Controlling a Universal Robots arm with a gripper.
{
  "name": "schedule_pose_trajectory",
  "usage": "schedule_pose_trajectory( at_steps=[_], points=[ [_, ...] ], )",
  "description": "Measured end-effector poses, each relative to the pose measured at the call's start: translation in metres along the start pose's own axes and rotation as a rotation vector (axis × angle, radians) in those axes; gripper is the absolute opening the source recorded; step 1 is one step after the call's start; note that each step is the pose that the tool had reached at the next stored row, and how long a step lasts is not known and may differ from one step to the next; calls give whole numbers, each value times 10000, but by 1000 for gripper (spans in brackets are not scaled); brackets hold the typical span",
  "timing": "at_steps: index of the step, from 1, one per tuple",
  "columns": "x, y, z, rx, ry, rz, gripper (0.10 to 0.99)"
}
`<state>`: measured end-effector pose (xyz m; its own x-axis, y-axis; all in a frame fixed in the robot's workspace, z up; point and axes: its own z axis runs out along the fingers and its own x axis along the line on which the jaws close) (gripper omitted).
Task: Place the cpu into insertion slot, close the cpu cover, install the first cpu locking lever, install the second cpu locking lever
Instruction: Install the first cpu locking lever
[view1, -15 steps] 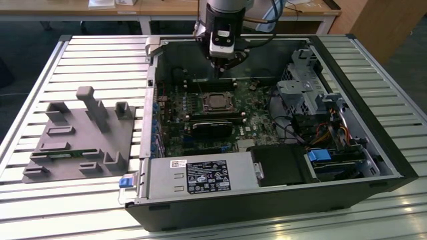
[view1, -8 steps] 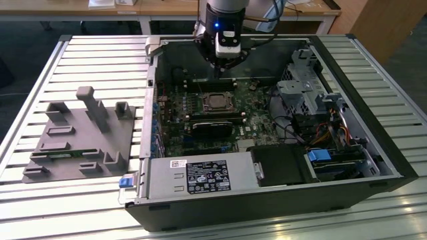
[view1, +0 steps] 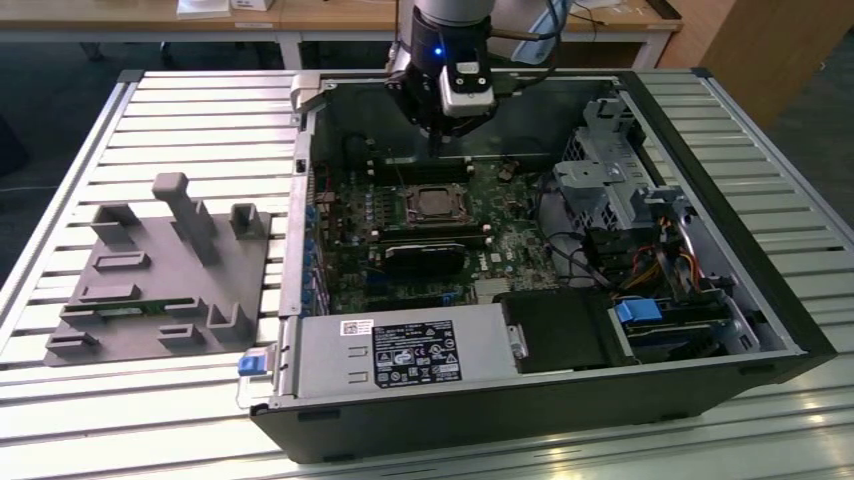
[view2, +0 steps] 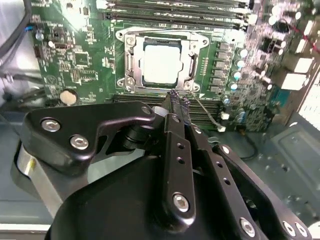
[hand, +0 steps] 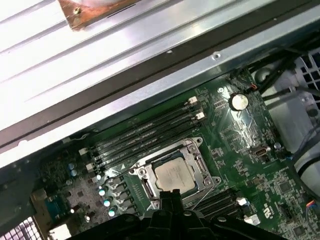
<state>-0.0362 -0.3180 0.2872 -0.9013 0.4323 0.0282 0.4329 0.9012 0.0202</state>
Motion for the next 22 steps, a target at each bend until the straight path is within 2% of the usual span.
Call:
schedule_pose_trajectory(
  at_steps=[5, 7, 11, 12, 22],
  points=[
    [0, 0, 0, 18, 8, -767, 114],
    [0, 0, 0, 11, -17, -950, 114],
    [1, 0, 1, -83, -243, -1133, 114],
    [1, 0, 2, -94, -263, -1228, 114],
    [1, 0, 4, -86, -223, -2969, 114]
  ],
)
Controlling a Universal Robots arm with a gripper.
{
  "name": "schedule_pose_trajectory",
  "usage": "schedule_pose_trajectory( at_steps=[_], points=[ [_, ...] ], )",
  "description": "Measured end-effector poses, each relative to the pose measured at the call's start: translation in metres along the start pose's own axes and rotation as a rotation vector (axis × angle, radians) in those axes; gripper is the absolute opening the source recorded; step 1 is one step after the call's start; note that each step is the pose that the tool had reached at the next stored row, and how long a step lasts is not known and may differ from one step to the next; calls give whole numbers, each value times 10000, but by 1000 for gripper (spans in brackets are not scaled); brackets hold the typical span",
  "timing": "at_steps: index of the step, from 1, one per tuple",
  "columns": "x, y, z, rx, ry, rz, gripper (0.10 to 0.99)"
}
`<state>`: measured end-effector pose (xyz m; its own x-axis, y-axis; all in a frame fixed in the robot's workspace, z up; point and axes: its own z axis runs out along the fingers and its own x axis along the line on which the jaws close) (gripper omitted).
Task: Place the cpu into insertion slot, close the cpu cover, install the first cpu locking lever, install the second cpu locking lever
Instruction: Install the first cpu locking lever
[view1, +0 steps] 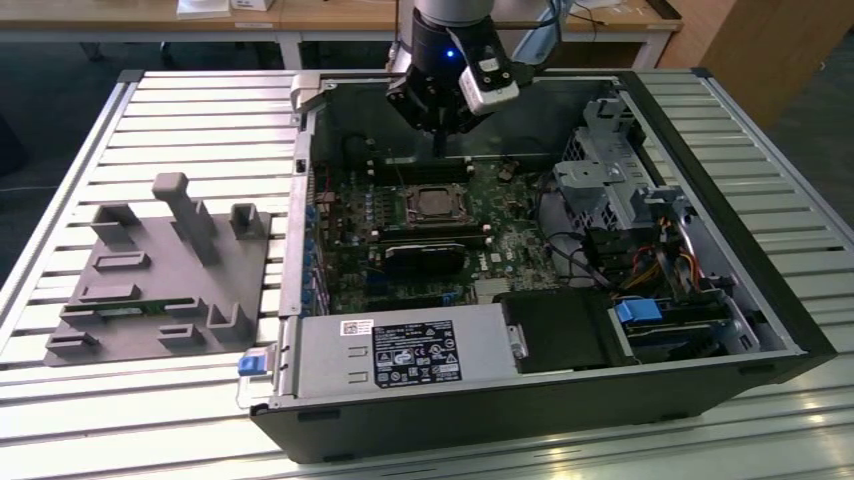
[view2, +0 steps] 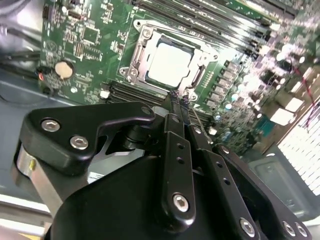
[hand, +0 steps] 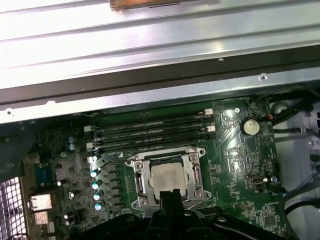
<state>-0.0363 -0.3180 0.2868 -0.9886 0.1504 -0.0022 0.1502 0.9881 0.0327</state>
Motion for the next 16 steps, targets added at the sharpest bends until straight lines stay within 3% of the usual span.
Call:
schedule_pose_trajectory(
  at_steps=[9, 16],
  points=[
    [9, -2, 11, -44, 46, -1296, 114],
    [193, -30, 30, -80, -11, -1325, 114]
  ],
)
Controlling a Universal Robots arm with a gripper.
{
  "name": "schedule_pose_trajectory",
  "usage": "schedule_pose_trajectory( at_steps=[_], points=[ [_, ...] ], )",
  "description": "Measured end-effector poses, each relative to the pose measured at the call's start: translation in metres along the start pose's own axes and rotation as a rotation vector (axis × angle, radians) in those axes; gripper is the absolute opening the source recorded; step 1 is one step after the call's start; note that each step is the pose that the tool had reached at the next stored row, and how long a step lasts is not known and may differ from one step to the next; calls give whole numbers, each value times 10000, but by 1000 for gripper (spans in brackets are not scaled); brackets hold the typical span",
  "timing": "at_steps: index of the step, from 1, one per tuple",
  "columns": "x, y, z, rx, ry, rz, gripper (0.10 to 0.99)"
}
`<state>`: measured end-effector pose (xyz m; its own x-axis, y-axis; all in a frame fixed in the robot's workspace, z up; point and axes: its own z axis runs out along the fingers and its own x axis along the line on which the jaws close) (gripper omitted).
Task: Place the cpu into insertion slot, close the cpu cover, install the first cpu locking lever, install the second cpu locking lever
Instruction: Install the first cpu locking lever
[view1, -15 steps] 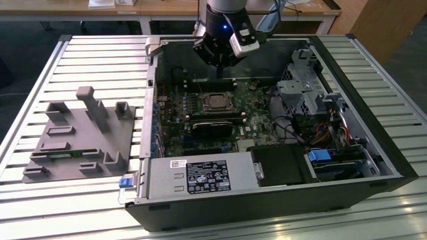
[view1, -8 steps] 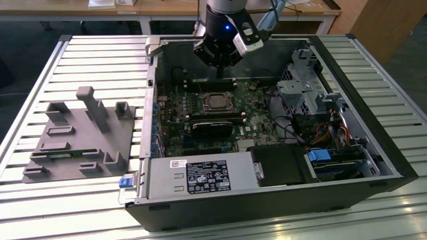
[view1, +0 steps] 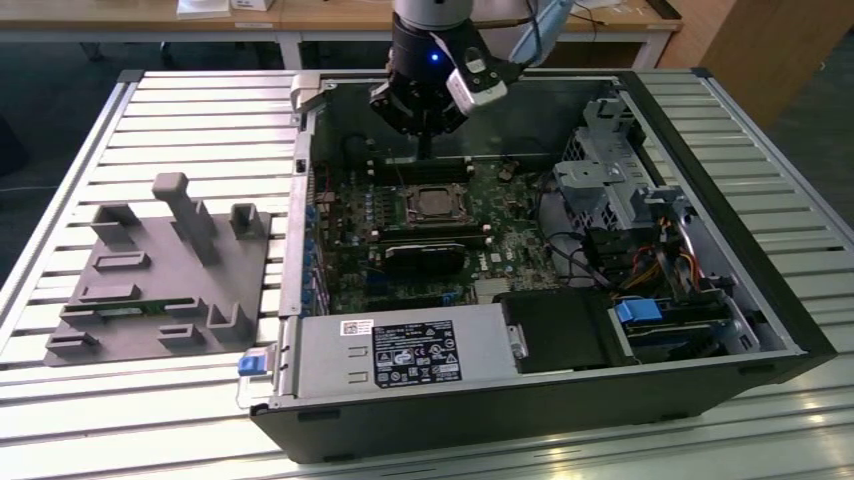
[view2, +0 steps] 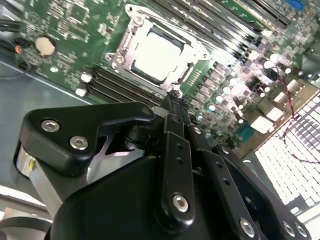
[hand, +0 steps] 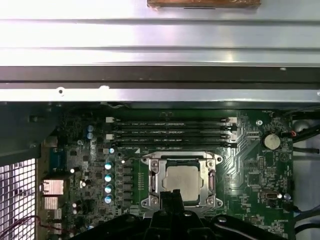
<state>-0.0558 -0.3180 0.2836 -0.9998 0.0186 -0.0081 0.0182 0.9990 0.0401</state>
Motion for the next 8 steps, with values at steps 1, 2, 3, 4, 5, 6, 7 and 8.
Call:
schedule_pose_trajectory(
  at_steps=[1, 2, 3, 4, 5, 6, 7, 8],
  points=[
    [25, -1, 6, -1, -6, -5, 114],
    [46, -1, 14, -4, -12, -11, 114],
    [61, -2, 22, -8, -15, -14, 114],
    [74, -3, 31, -11, -17, -17, 114],
    [81, -3, 39, -12, -17, -23, 114],
    [87, -4, 47, -13, -19, -36, 114],
    [94, -4, 55, -14, -23, -69, 114],
    [102, -5, 62, -14, -25, -106, 114]
  ],
)
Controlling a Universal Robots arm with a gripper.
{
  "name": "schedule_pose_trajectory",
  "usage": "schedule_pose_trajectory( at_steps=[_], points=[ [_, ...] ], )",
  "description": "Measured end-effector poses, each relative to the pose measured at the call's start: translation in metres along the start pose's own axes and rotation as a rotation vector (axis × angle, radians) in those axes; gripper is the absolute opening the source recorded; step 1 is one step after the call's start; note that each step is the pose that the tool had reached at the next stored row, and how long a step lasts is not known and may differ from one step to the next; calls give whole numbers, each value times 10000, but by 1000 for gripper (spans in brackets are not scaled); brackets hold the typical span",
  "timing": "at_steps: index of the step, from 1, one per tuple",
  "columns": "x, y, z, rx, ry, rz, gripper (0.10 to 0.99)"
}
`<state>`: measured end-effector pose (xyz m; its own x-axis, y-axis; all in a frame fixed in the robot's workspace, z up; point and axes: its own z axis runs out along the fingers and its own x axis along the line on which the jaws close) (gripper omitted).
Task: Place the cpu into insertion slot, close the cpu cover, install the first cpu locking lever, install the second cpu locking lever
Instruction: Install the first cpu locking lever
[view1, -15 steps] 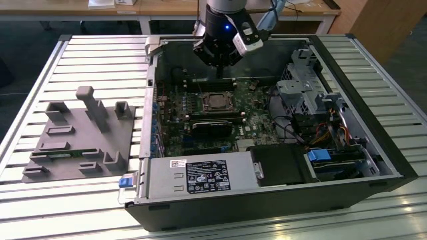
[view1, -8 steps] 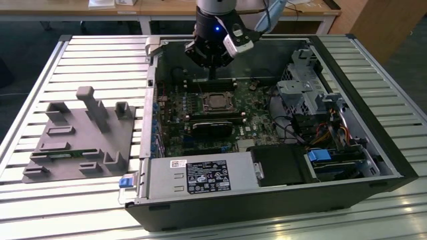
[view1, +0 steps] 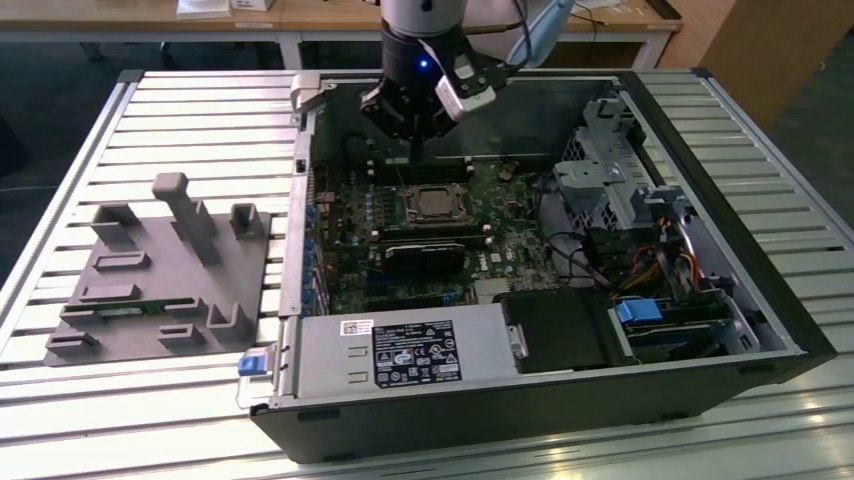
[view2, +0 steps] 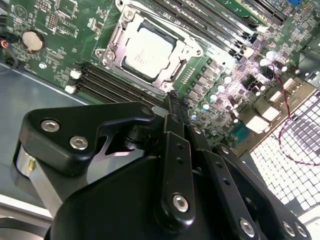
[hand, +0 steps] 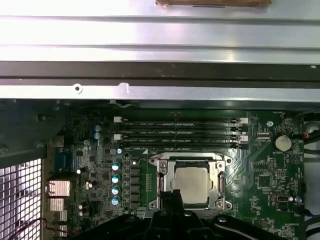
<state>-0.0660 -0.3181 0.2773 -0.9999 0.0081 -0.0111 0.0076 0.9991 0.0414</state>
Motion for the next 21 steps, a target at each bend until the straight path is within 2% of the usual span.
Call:
schedule_pose_trajectory(
  at_steps=[4, 13, 21],
  points=[
    [56, -1, 20, -12, -22, -70, 114],
    [235, -4, 59, -18, -111, -135, 114],
    [346, -7, 118, -18, -133, -186, 114]
  ],
)
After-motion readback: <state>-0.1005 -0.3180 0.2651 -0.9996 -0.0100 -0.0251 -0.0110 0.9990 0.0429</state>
